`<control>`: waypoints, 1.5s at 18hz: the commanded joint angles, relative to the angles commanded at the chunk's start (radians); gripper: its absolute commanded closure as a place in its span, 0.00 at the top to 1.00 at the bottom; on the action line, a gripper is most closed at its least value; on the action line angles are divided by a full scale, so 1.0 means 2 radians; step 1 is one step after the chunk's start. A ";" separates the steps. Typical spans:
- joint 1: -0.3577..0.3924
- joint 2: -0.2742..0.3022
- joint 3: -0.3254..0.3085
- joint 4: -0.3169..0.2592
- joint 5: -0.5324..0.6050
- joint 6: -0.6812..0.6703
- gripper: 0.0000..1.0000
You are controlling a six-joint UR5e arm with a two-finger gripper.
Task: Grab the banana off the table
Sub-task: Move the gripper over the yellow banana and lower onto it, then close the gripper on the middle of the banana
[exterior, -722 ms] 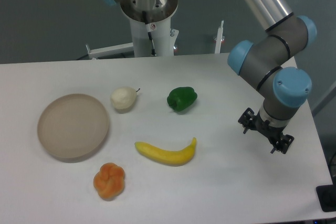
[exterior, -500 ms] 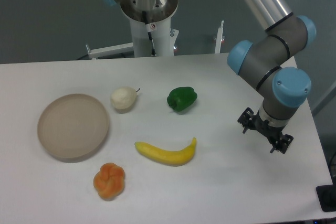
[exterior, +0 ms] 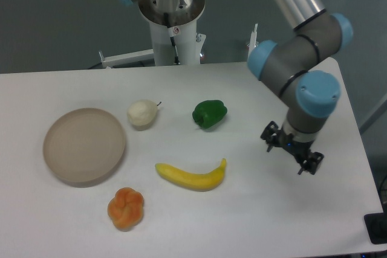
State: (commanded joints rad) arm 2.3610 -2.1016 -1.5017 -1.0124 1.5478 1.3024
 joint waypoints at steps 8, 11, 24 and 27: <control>-0.094 -0.002 -0.028 0.003 0.004 -0.010 1.00; -0.097 -0.010 -0.041 0.008 0.005 0.014 1.00; -0.111 -0.038 -0.045 0.041 0.005 0.018 0.24; -0.109 -0.034 -0.032 0.034 0.008 0.021 0.24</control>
State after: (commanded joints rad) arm 2.1430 -2.1691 -1.5663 -0.9448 1.5631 1.3437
